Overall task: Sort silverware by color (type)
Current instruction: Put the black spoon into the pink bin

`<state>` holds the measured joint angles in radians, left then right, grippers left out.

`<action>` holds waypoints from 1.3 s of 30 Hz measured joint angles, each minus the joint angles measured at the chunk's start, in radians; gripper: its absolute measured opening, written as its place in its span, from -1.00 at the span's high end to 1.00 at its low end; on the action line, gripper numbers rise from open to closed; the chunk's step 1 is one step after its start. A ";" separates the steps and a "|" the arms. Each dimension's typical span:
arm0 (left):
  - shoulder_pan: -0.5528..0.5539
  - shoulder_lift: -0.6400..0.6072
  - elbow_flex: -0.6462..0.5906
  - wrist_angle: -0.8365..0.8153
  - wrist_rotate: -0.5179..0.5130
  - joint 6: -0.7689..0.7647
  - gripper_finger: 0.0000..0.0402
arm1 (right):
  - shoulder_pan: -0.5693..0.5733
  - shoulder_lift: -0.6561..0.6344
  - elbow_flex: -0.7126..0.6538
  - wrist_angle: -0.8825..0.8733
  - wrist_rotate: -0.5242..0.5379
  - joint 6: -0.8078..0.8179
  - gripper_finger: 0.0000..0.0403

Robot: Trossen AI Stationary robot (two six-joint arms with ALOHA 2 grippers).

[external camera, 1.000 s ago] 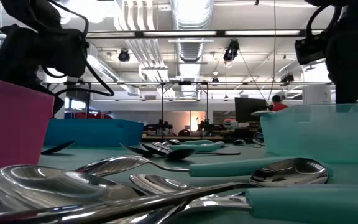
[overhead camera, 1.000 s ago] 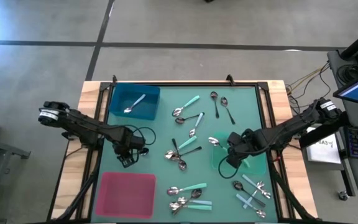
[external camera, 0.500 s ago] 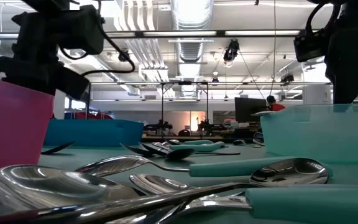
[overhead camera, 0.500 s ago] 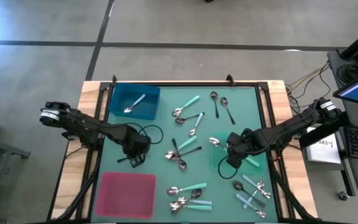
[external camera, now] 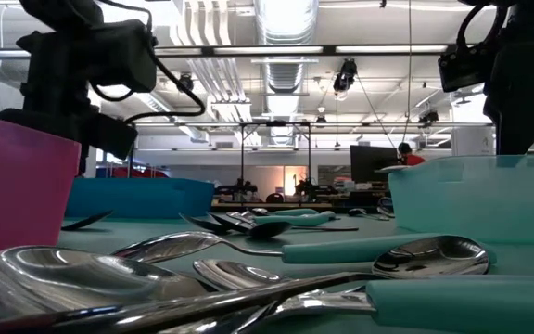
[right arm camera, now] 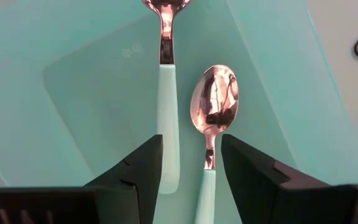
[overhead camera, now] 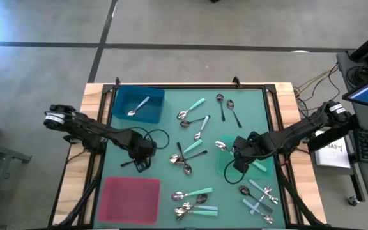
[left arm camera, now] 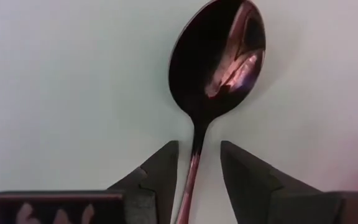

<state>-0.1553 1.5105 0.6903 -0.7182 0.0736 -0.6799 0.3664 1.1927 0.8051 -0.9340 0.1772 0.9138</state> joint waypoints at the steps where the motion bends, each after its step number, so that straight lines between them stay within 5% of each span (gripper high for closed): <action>1: 0.000 0.010 0.001 -0.002 -0.002 0.007 0.46 | 0.000 0.000 0.000 0.000 0.001 0.000 0.23; 8: 0.003 0.040 0.008 -0.019 -0.010 -0.010 0.94 | 0.000 0.000 0.000 0.001 0.005 0.002 0.32; 22: -0.030 -0.077 0.308 -0.192 -0.114 -0.026 0.99 | 0.002 0.000 0.000 0.004 0.007 0.008 0.50; 31: -0.317 -0.068 0.440 -0.109 -0.012 -0.221 1.00 | 0.002 0.000 -0.001 0.006 0.007 0.020 0.58; 39: -0.515 -0.069 0.389 -0.110 -0.021 -0.554 0.97 | 0.002 0.000 -0.001 0.009 0.008 -0.009 0.58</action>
<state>-0.6704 1.4414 1.0790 -0.8280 0.0522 -1.2338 0.3687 1.1928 0.8040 -0.9248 0.1853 0.9047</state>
